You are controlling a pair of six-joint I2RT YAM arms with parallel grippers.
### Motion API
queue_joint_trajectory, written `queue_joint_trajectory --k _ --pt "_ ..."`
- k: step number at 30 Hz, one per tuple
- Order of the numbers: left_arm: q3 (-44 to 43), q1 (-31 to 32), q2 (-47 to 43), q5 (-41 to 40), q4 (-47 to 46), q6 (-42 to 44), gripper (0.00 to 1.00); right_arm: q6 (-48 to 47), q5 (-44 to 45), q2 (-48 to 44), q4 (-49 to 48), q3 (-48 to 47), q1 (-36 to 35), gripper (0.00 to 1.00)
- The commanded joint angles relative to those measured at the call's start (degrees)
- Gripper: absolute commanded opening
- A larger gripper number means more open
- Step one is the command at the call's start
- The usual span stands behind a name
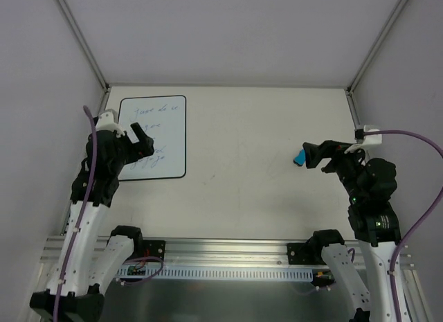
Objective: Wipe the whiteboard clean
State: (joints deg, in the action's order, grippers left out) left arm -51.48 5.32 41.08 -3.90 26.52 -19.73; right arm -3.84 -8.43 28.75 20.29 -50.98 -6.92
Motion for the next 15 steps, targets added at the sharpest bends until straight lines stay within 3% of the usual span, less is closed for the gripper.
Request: queue_joint_trajectory --k 1,10,15 --pt "-1.25 0.74 10.11 3.46 -0.33 -5.67 0.99 4.7 -3.61 -0.01 0.1 1.41 -0.29 0.99" --pt "-8.1 7.85 35.53 -1.8 -0.6 -10.85 0.99 7.53 -3.96 -1.06 0.18 5.89 -0.29 0.99" --pt "-8.72 10.49 42.58 -2.86 -0.86 -12.79 0.92 7.7 -4.05 -2.12 0.71 7.21 -0.29 0.99"
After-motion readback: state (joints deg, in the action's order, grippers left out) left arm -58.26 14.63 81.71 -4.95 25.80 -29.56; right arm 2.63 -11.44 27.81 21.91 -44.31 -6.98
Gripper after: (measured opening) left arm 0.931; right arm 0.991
